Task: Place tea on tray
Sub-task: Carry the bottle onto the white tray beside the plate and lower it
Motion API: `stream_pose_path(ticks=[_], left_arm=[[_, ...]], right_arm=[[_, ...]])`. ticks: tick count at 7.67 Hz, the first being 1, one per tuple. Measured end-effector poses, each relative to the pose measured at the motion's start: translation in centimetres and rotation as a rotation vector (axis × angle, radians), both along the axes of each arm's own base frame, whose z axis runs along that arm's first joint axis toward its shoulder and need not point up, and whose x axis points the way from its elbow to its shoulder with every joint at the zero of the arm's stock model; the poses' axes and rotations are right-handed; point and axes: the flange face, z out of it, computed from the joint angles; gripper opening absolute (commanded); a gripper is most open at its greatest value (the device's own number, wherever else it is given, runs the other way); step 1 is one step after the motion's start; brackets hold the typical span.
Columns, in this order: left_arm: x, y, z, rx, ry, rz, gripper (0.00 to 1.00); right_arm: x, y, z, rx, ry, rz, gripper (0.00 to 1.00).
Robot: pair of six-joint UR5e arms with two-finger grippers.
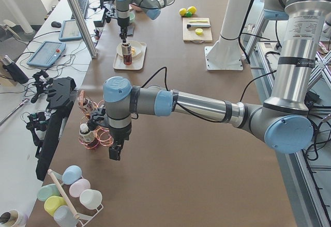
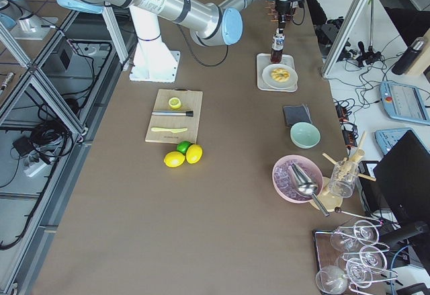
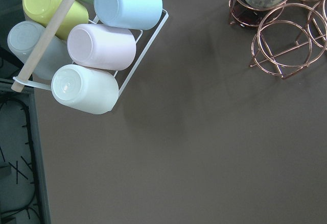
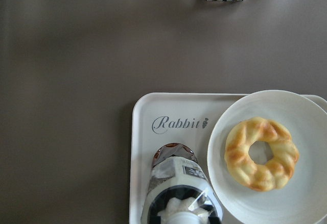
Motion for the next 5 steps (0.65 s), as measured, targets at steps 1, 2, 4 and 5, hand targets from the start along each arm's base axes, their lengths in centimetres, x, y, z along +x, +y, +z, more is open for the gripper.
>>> stream_pose_path(ticks=[1,2,4,5], left_arm=[[-0.01,-0.05,-0.07,0.001,0.000,-0.001,0.97],[-0.02,-0.11,-0.14,0.002,-0.001,-0.001,0.97],[-0.21,-0.46,-0.40,0.004,-0.020,-0.005,0.97],[-0.33,-0.74,-0.42,0.003,-0.032,-0.006,0.97]], right_arm=[[-0.06,0.00,0.01,0.002,-0.001,0.004,0.22],[-0.16,0.03,0.00,0.005,-0.005,0.006,0.70],[-0.18,-0.01,0.06,0.006,-0.007,0.011,0.98],[-0.16,-0.08,0.12,0.012,-0.002,0.017,0.98]])
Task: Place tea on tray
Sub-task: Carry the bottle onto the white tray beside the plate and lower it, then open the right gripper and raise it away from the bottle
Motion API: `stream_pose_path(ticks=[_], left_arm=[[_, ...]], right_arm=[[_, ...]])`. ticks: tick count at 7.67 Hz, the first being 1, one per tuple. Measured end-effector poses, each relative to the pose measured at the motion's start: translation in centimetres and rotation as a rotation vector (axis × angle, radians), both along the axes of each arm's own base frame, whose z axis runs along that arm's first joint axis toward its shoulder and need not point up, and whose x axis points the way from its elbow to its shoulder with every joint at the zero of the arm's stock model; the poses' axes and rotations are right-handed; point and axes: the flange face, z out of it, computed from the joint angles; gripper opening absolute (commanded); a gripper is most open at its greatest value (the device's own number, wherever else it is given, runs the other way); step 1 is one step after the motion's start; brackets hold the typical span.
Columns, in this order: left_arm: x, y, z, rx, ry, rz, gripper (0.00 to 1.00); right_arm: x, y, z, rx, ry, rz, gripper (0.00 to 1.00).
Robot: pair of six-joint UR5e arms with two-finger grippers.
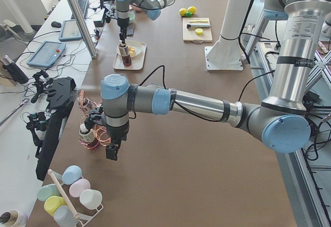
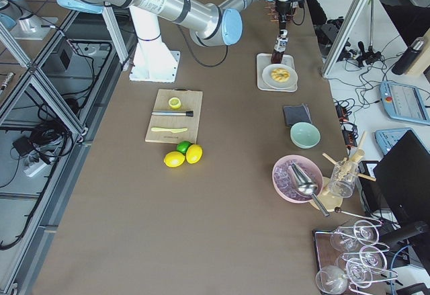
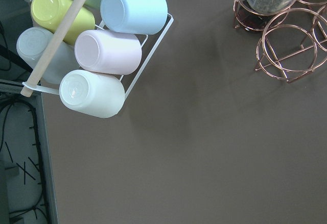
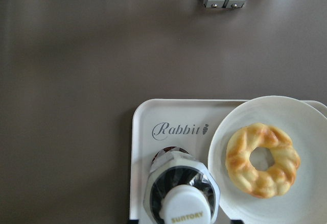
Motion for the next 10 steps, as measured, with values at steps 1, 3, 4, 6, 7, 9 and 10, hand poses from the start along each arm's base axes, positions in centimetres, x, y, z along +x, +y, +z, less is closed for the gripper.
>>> stream_pose_path(ticks=[1,3,4,6,7,9,10], left_arm=[[-0.1,-0.2,0.0,-0.001,-0.006,-0.001,0.97],[-0.1,-0.2,0.0,-0.001,-0.009,-0.002,0.97],[-0.2,-0.2,0.0,-0.002,-0.009,-0.002,0.97],[-0.5,0.0,0.1,-0.002,-0.007,-0.008,0.97],[-1.1,0.2,0.2,-0.001,-0.006,-0.015,0.97],[-1.6,0.6,0.5,-0.004,-0.005,-0.024,0.97],[-1.7,0.7,0.7,-0.008,-0.005,-0.024,0.97]], right_arm=[[0.0,0.0,0.0,0.005,0.002,0.004,0.99],[0.5,-0.3,-0.4,0.013,-0.003,0.009,0.99],[1.7,-0.3,-1.4,0.016,-0.013,0.011,0.99],[5.5,0.7,-4.2,-0.023,-0.005,0.013,0.99],[7.7,1.7,-5.7,-0.048,0.007,0.017,0.99],[13.2,4.6,-7.8,-0.098,0.071,0.001,0.99],[16.1,5.7,-7.8,-0.105,0.113,-0.025,0.99]])
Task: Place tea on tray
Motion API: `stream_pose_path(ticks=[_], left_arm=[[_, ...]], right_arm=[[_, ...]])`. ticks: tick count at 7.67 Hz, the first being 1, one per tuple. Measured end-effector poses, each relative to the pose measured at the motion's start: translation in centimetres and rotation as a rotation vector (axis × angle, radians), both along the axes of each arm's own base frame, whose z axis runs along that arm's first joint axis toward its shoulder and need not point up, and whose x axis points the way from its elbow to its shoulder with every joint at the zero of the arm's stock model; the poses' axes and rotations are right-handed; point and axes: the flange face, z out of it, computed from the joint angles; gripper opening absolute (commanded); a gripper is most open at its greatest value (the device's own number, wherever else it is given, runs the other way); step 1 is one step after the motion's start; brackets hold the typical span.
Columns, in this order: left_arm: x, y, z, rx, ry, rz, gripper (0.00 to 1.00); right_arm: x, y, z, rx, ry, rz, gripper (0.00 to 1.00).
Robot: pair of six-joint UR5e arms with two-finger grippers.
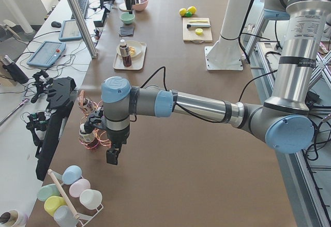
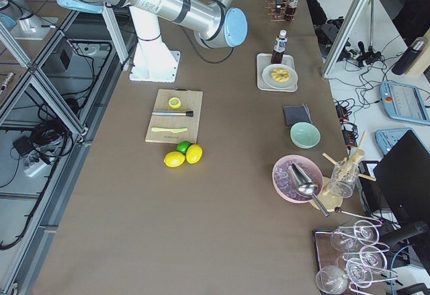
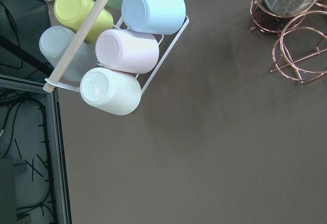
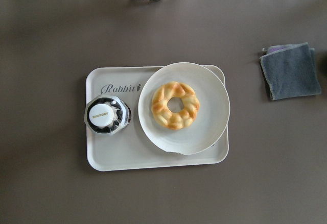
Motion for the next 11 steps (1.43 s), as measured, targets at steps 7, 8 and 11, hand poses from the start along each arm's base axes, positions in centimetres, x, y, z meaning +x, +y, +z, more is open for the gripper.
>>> stream_pose_path(ticks=[7,8,11], left_arm=[[0.1,1.6,1.9,-0.029,0.011,-0.003,0.97],[0.2,1.7,1.9,-0.027,0.011,-0.003,0.97],[0.3,1.6,1.8,-0.025,0.014,0.000,0.97]], right_arm=[[30.3,0.5,31.7,0.015,0.085,-0.361,0.99],[32.9,2.5,37.0,0.005,0.066,-0.359,0.99],[39.5,8.9,51.4,0.050,-0.002,-0.280,0.99]])
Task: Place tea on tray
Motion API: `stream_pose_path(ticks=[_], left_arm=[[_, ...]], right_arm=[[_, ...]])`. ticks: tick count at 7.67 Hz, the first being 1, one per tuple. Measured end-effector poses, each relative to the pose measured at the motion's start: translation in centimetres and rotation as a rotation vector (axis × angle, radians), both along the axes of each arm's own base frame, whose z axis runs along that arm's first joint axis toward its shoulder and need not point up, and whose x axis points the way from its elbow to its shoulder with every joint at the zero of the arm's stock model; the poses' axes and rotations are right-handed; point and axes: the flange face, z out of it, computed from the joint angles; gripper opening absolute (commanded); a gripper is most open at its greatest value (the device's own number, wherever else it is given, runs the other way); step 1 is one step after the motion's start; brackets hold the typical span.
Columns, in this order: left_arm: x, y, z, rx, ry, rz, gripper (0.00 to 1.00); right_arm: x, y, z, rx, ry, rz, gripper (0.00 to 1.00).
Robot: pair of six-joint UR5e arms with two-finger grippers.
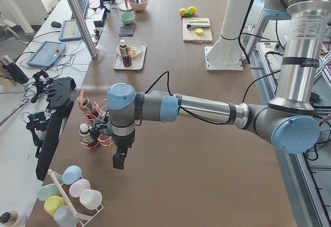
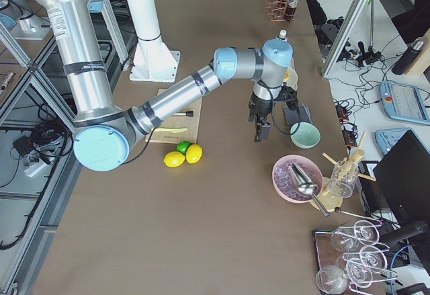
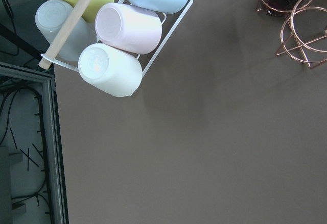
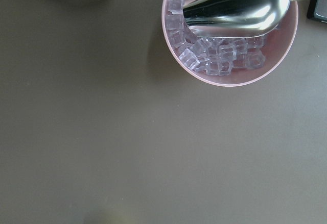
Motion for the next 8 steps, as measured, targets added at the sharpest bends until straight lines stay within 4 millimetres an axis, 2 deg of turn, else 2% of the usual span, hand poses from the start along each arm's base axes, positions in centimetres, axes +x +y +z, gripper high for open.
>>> stream_pose_path(ticks=[1,2,4,6,8], left_arm=[[0.1,0.0,-0.1,0.002,0.011,0.001,0.97],[0.5,0.0,-0.3,0.004,0.049,0.004,0.97],[1.2,0.1,0.4,-0.009,0.133,0.012,0.97],[1.6,2.1,2.6,-0.047,0.155,0.012,0.97],[2.4,3.0,3.4,-0.066,0.158,0.020,0.97]], right_arm=[[1.4,2.1,4.0,0.012,-0.018,0.019,0.99],[2.2,4.2,7.1,0.009,-0.039,0.032,0.99],[4.3,6.2,11.7,-0.020,-0.053,0.055,0.99],[5.9,6.9,14.2,-0.041,-0.055,0.066,0.99],[6.3,7.7,16.1,-0.080,-0.057,0.075,0.99]])
